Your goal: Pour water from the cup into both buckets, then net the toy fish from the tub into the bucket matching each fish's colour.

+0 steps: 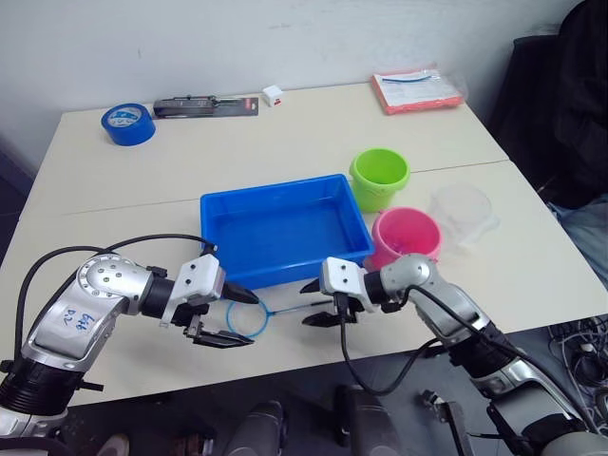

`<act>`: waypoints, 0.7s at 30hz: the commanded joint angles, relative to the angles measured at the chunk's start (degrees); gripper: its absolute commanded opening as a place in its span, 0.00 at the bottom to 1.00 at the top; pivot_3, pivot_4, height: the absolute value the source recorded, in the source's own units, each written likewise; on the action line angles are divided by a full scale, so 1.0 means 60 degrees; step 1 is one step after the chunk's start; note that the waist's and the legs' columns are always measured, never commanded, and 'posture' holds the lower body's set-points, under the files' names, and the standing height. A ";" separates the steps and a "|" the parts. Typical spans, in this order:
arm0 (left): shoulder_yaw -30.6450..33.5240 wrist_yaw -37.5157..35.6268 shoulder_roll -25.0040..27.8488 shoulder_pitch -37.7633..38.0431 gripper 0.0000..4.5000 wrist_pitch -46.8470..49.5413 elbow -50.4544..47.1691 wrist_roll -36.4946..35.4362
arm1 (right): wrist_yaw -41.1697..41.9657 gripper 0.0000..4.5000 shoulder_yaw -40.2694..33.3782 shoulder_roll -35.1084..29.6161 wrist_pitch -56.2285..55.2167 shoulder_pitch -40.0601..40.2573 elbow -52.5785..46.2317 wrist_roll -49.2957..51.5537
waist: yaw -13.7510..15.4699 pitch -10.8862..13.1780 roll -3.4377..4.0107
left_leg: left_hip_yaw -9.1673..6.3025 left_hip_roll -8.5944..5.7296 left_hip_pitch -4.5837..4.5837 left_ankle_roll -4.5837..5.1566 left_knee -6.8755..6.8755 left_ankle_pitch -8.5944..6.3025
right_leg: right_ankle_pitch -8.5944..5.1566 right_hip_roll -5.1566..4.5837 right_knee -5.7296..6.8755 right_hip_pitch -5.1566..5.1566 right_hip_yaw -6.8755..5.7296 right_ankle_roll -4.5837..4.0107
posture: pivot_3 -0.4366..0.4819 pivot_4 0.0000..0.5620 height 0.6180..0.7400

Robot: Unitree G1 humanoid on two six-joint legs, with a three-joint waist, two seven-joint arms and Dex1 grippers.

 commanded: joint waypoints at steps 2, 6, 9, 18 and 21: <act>0.0991 0.0731 -0.0130 0.0848 0.82 0.0520 -0.0536 -0.0556 | 0.0167 0.99 -0.0866 -0.0832 0.0722 0.0568 -0.1680 0.0583 | -0.0002 0.0000 0.0000 | -0.0002 0.0002 -0.0001 0.0000 -0.0003 0.0000 | 0.0000 0.0001 0.0000 0.0000 0.0000 0.0000 | 0.48 0.27 1.00; 0.1638 0.1334 -0.0302 0.1683 0.82 0.1032 -0.1070 -0.0962 | -0.0053 0.99 -0.1304 -0.1255 0.1347 0.1093 -0.2505 0.0905 | 0.0021 0.0000 0.0000 | -0.0003 0.0002 -0.0005 0.0001 -0.0002 -0.0001 | 0.0000 -0.0001 -0.0007 0.0003 0.0002 0.0000 | 0.48 0.27 1.00; 0.2984 0.2790 -0.1187 0.4035 0.82 0.1322 -0.2120 -0.1110 | -0.0953 0.99 -0.2703 -0.1477 0.2293 0.2620 -0.3598 0.1520 | 0.0022 -0.0004 0.0006 | -0.0004 0.0009 0.0007 -0.0001 -0.0020 -0.0001 | 0.0000 0.0001 -0.0008 0.0006 0.0006 -0.0001 | 0.48 0.27 1.00; 0.4221 0.3905 -0.2293 0.6487 0.82 0.1044 -0.2434 -0.0950 | -0.1835 0.99 -0.3352 -0.1594 0.2280 0.4340 -0.4013 0.1612 | 0.0279 0.0004 0.0015 | 0.0004 0.0017 0.0182 0.0008 -0.0062 -0.0005 | 0.0012 0.0006 -0.0094 0.0207 0.0008 -0.0010 | 0.48 0.27 1.00; 0.4372 0.4013 -0.2563 0.6866 0.82 0.0752 -0.2088 -0.0863 | -0.1943 0.99 -0.3340 -0.1596 0.2215 0.4630 -0.4147 0.1649 | 0.0292 0.0003 0.0015 | -0.0007 0.0020 0.0296 0.0015 -0.0147 -0.0008 | 0.0012 0.0005 -0.0174 0.0323 0.0001 -0.0009 | 0.48 0.27 1.00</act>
